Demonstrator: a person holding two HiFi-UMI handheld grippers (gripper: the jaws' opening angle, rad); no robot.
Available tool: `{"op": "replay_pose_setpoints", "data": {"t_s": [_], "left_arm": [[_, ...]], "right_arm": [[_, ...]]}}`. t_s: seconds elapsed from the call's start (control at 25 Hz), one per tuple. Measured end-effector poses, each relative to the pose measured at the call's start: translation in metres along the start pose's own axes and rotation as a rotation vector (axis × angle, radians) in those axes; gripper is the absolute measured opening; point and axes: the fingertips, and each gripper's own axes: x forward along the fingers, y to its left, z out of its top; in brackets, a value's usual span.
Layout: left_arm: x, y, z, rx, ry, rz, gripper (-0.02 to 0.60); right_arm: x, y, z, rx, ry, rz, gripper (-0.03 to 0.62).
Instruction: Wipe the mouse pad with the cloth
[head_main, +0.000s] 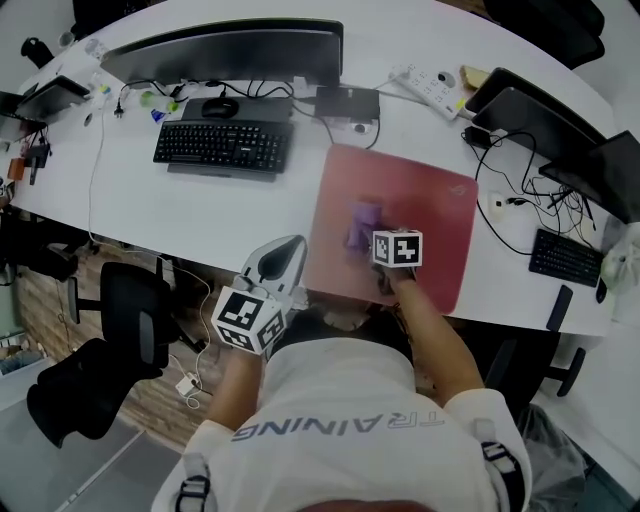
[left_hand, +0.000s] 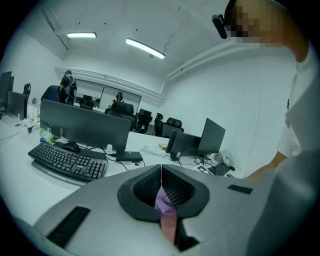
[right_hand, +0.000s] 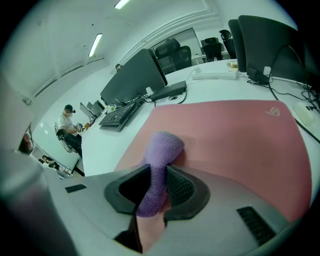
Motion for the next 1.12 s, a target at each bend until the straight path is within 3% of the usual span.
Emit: {"op": "replay_pose_setpoints", "data": {"t_s": [1.12], "left_arm": [[0.107,-0.173,-0.001,0.076,0.015,-0.134,0.032]], "right_arm": [[-0.125,-0.200,-0.040,0.119,-0.066,-0.081,0.114]]}}
